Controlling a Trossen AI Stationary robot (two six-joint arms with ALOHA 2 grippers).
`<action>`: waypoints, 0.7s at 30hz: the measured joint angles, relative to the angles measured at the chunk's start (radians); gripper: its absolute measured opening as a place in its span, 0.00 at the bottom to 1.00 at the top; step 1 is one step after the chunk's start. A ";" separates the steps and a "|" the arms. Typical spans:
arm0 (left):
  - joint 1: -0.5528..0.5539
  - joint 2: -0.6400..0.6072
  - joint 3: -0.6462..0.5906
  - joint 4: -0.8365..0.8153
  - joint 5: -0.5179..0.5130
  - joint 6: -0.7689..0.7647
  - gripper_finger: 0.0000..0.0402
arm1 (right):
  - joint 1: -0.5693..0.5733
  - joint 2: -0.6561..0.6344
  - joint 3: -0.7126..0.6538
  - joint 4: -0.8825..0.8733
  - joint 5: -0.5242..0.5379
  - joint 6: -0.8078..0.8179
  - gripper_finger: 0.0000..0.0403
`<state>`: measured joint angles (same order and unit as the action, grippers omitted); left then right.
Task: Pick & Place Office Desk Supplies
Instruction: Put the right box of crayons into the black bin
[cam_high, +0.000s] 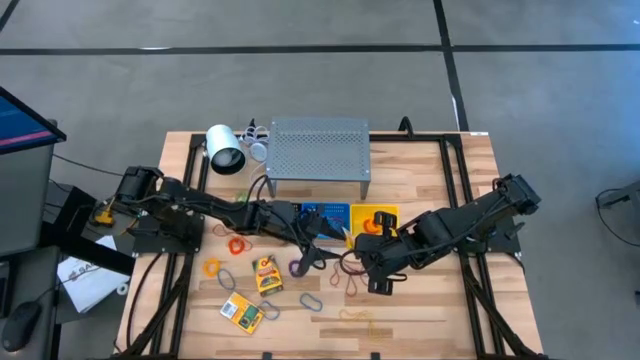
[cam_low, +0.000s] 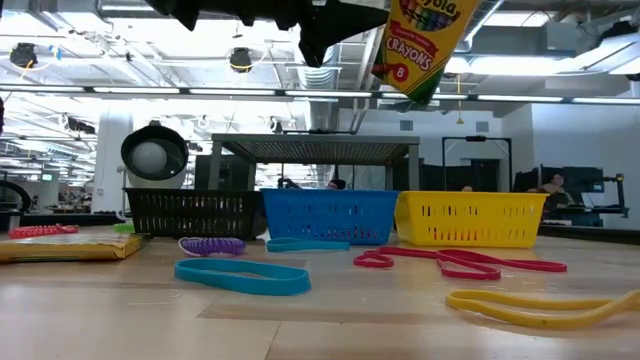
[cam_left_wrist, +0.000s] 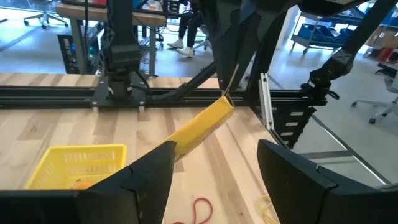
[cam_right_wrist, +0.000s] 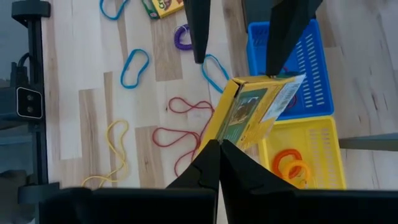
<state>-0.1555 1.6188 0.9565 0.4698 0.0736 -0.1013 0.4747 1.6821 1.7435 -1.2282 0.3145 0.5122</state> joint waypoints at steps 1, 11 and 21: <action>0.000 0.000 0.000 0.000 -0.003 0.000 0.57 | 0.000 0.000 0.000 0.003 0.000 -0.004 0.00; 0.000 0.000 0.000 -0.028 -0.083 0.045 0.57 | -0.007 0.000 0.000 0.024 -0.001 -0.031 0.00; 0.000 0.000 0.000 -0.030 -0.116 0.070 0.57 | -0.013 0.000 0.000 0.037 -0.007 -0.049 0.00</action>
<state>-0.1555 1.6190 0.9565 0.4402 -0.0423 -0.0313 0.4622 1.6821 1.7435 -1.1914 0.3077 0.4632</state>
